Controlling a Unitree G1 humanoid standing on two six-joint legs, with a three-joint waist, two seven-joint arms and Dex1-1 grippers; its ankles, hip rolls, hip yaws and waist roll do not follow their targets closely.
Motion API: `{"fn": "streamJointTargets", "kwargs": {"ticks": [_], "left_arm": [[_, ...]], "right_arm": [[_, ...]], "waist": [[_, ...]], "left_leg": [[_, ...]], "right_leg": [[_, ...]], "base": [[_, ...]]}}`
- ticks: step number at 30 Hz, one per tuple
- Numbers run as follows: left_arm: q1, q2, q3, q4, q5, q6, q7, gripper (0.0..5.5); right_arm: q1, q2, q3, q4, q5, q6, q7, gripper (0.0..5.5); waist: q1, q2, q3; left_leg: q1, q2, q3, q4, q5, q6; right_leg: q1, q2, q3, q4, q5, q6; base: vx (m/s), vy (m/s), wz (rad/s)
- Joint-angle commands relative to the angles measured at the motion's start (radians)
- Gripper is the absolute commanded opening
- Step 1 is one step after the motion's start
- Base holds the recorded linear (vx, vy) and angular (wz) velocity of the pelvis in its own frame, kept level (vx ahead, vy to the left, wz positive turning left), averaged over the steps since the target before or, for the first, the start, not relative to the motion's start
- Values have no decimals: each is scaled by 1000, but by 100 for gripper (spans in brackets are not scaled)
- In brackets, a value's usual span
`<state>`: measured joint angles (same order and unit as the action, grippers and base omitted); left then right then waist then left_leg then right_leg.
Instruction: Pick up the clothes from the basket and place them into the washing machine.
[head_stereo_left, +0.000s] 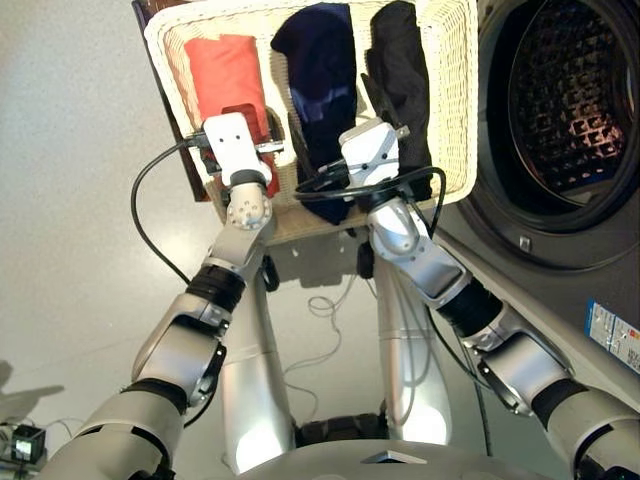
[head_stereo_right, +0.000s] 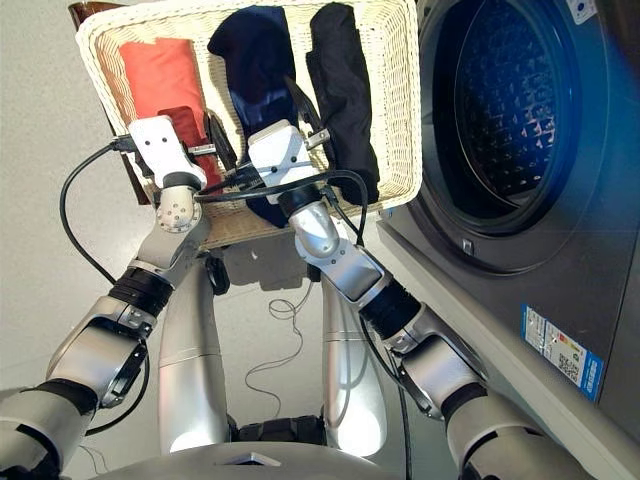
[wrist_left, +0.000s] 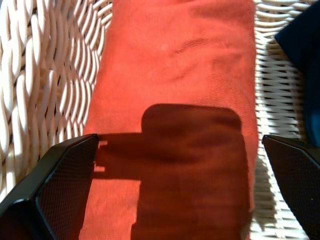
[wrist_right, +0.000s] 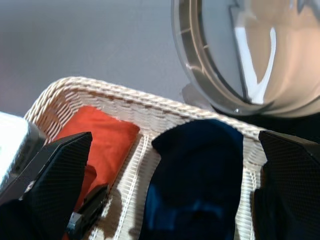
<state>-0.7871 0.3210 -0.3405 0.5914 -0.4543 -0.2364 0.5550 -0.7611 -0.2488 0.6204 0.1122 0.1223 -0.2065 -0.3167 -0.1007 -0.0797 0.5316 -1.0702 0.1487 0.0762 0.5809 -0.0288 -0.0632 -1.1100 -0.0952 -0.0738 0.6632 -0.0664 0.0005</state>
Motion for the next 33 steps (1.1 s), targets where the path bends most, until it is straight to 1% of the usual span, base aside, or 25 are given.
{"fn": "streamJointTargets", "kwargs": {"ticks": [1,3,6,7,8,9,10,15,16,17,18,19,20,22,23,24,28,33], "left_arm": [[-63,5,-3,45,-67,-45,6,550],[-90,29,1,75,-85,-43,-2,550],[-120,42,1,128,-120,-40,-13,550],[-119,45,-2,147,-129,-35,-16,550],[-129,49,-4,156,-134,-34,-19,550],[-148,55,-5,166,-137,-30,-22,550],[-142,53,-10,177,-141,-28,-26,550],[-164,53,-22,207,-161,-22,-38,550],[-167,54,-26,211,-163,-20,-39,520],[-170,54,-27,213,-162,-18,-40,442],[-173,52,-31,214,-163,-18,-42,315],[-173,52,-33,220,-164,-15,-44,242],[-175,51,-33,222,-162,-14,-45,181],[-172,50,-34,224,-166,-12,-50,97],[-169,47,-37,225,-167,-9,-53,15],[-167,45,-38,223,-168,-10,-54,0],[-151,39,-45,203,-167,-12,-60,0],[-109,27,-48,133,-158,-23,-55,0]], "right_arm": [[-2,23,7,-160,-20,-70,-2,550],[-2,18,11,-175,-7,-73,1,550],[3,12,18,-186,12,-73,8,550],[17,13,23,-188,16,-75,8,550],[17,11,24,-192,20,-75,8,550],[9,7,24,-197,23,-77,9,550],[23,7,30,-200,29,-78,11,550],[30,-2,34,-215,50,-81,16,550],[32,-4,35,-218,55,-83,17,550],[33,-6,35,-220,57,-83,17,550],[32,-6,36,-220,61,-84,15,550],[32,-6,37,-220,66,-84,15,550],[33,-7,37,-220,72,-84,17,550],[37,-5,40,-216,95,-83,24,550],[37,-5,42,-213,104,-84,27,550],[38,-4,45,-210,117,-85,31,550],[45,-7,42,-200,156,-84,34,550],[60,-16,22,-185,174,-85,18,550]], "waist": [[6,1,-12],[2,0,-12],[-4,-3,-12],[-5,-3,-12],[-6,-4,-12],[-7,-4,-12],[-7,-4,-12],[-10,-4,-12],[-10,-3,-12],[-10,-2,-12],[-10,-1,-12],[-10,0,-12],[-10,0,-12],[-10,-1,-12],[-9,-1,-12],[-10,-2,-12],[-8,0,-12],[-2,4,-12]], "left_leg": [[4,27,-30,36,-76,-32],[0,28,-30,39,-77,-33],[-7,31,-26,45,-77,-34],[18,33,-30,59,-113,-39],[14,33,-30,58,-109,-40],[-11,33,-26,46,-75,-35],[13,34,-30,62,-112,-41],[10,36,-26,61,-110,-41],[9,35,-27,60,-108,-42],[9,35,-27,59,-107,-42],[8,35,-28,59,-105,-43],[9,36,-28,57,-104,-43],[9,36,-28,56,-103,-43],[12,36,-28,53,-102,-44],[13,36,-28,52,-101,-45],[15,35,-28,49,-100,-45],[21,34,-28,43,-94,-46],[45,30,-21,13,-81,-49]], "right_leg": [[-19,-48,86,13,-58,117],[-23,-47,90,13,-55,118],[-32,-47,93,14,-55,119],[-7,-47,92,31,-89,124],[-12,-46,93,31,-85,125],[-37,-46,95,17,-52,121],[-12,-47,94,33,-88,126],[-15,-43,100,30,-84,128],[-15,-43,101,28,-83,129],[-15,-43,100,26,-82,128],[-15,-42,101,26,-81,128],[-16,-41,101,26,-80,128],[-15,-41,102,25,-80,128],[-13,-42,101,21,-78,128],[-12,-41,100,21,-78,128],[-10,-41,99,19,-77,128],[-4,-40,100,9,-71,127],[19,-44,97,-18,-56,128]], "base": [[0,0,0],[0,0,0],[28,2,-10],[79,6,-30],[0,0,0],[0,0,0],[0,0,0],[17,0,-2],[0,0,0],[0,0,0],[0,0,0],[0,0,0],[0,0,0],[0,0,0],[0,0,0],[0,0,0],[0,0,0],[0,0,0]]}}
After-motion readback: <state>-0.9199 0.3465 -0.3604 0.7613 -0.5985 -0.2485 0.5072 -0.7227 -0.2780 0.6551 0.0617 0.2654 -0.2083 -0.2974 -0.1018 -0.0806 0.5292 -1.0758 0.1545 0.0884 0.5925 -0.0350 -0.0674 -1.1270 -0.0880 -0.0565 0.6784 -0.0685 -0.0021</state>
